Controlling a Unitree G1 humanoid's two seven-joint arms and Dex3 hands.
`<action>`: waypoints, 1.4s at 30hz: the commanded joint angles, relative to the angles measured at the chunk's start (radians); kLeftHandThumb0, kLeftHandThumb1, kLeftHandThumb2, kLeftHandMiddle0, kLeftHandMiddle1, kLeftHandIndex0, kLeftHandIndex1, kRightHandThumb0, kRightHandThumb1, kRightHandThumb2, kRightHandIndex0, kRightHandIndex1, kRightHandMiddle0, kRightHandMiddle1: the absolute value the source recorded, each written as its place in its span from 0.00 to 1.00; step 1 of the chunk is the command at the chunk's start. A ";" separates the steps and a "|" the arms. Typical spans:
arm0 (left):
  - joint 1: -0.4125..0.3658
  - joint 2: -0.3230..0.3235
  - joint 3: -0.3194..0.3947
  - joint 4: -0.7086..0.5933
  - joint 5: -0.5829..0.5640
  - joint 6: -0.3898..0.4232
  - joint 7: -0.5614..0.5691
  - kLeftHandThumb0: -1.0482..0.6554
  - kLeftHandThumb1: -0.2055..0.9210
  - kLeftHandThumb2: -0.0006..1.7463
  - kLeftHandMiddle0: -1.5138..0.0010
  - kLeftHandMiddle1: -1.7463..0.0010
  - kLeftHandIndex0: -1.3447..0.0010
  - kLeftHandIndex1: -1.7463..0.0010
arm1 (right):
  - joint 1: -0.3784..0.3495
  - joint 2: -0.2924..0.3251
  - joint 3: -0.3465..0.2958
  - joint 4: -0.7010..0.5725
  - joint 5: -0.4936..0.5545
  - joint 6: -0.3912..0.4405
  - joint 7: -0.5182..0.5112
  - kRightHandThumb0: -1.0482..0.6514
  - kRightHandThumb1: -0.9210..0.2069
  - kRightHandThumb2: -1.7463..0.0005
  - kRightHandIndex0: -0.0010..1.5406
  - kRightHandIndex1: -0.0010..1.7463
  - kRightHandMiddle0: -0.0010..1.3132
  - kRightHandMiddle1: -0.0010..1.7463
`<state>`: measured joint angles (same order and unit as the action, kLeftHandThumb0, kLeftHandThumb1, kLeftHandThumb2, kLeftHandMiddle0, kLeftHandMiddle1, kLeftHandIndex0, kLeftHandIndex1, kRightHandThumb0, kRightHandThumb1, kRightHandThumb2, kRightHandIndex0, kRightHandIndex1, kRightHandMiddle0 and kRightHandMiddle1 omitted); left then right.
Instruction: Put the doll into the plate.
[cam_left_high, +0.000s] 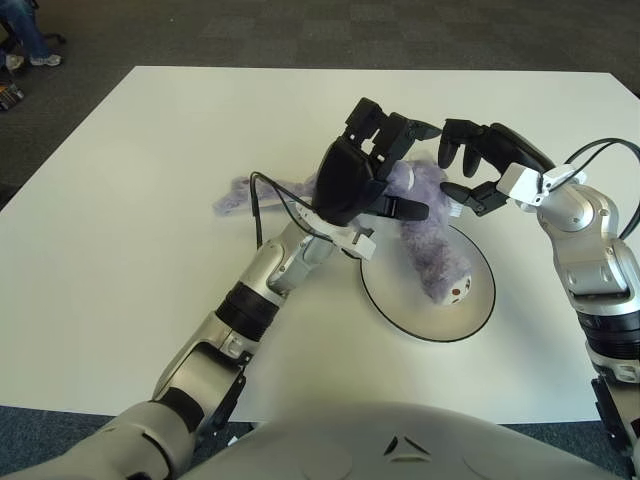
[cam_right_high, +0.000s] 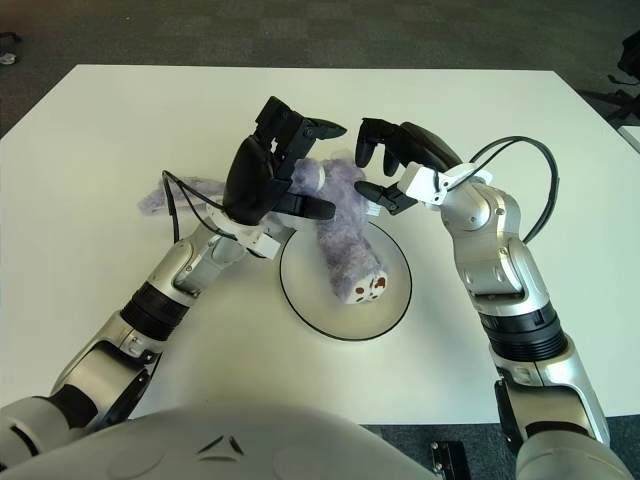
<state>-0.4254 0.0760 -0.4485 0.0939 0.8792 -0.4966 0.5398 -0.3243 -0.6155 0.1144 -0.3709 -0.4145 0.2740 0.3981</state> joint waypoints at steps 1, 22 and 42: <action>-0.015 0.007 0.004 0.013 0.018 0.001 0.024 0.18 1.00 0.35 1.00 0.23 1.00 0.45 | -0.014 0.011 -0.006 -0.008 -0.021 -0.029 -0.029 0.61 0.82 0.07 0.55 1.00 0.54 0.91; -0.038 -0.003 -0.001 0.033 -0.014 -0.026 0.034 0.24 0.83 0.38 0.97 0.24 1.00 0.25 | -0.024 0.002 -0.119 -0.001 0.063 -0.061 0.000 0.62 0.86 0.02 0.59 0.95 0.51 1.00; -0.006 0.047 0.025 -0.025 -0.018 -0.017 -0.030 0.23 0.88 0.39 0.93 0.23 1.00 0.25 | 0.033 0.010 -0.120 -0.111 0.060 -0.018 0.020 0.62 0.85 0.03 0.58 0.95 0.50 1.00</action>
<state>-0.4472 0.0967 -0.4404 0.1049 0.8511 -0.5342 0.5403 -0.2937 -0.6033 -0.0064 -0.4655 -0.3533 0.2529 0.4082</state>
